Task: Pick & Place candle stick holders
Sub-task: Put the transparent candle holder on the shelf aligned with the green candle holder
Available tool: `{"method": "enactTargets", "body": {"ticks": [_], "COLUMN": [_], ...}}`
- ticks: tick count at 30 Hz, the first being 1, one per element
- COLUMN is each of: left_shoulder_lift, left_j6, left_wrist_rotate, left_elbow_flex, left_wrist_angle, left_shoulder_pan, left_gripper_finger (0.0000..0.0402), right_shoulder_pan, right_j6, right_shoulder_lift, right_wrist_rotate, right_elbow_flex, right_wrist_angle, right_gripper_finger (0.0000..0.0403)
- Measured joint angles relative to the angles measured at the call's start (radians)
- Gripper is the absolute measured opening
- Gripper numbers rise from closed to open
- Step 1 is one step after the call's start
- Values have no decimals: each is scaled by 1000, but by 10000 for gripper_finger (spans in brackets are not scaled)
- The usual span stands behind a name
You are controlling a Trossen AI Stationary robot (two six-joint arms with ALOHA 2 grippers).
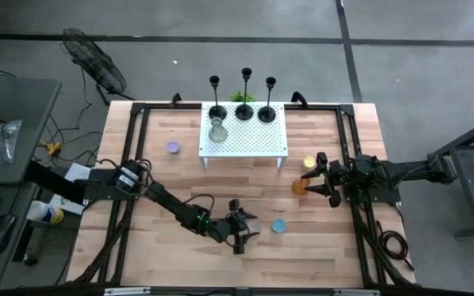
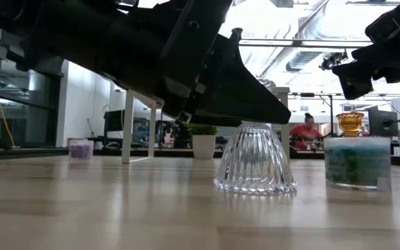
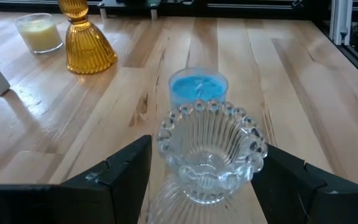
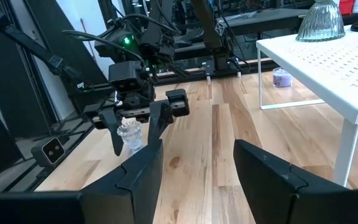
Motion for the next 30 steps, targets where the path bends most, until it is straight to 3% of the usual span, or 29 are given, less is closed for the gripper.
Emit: {"method": "enactTargets", "body": {"ticks": [9,22,30], "left_shoulder_lift": [0,0,0], "left_j6": [-4,-5,-8], "left_wrist_rotate": [0,10,-41], "left_elbow_flex": [0,-1,6], "left_wrist_angle": [0,0,-4], "left_shoulder_pan": [0,0,0], "left_gripper_finger": [235,127,129], "right_shoulder_pan": [0,0,0], "right_j6": [0,0,0], "right_shoulder_lift": [0,0,0], "right_wrist_rotate": [0,0,0], "right_elbow_flex": [0,0,0], "right_wrist_angle": [0,0,1], "right_gripper_finger": [191,191,191]}}
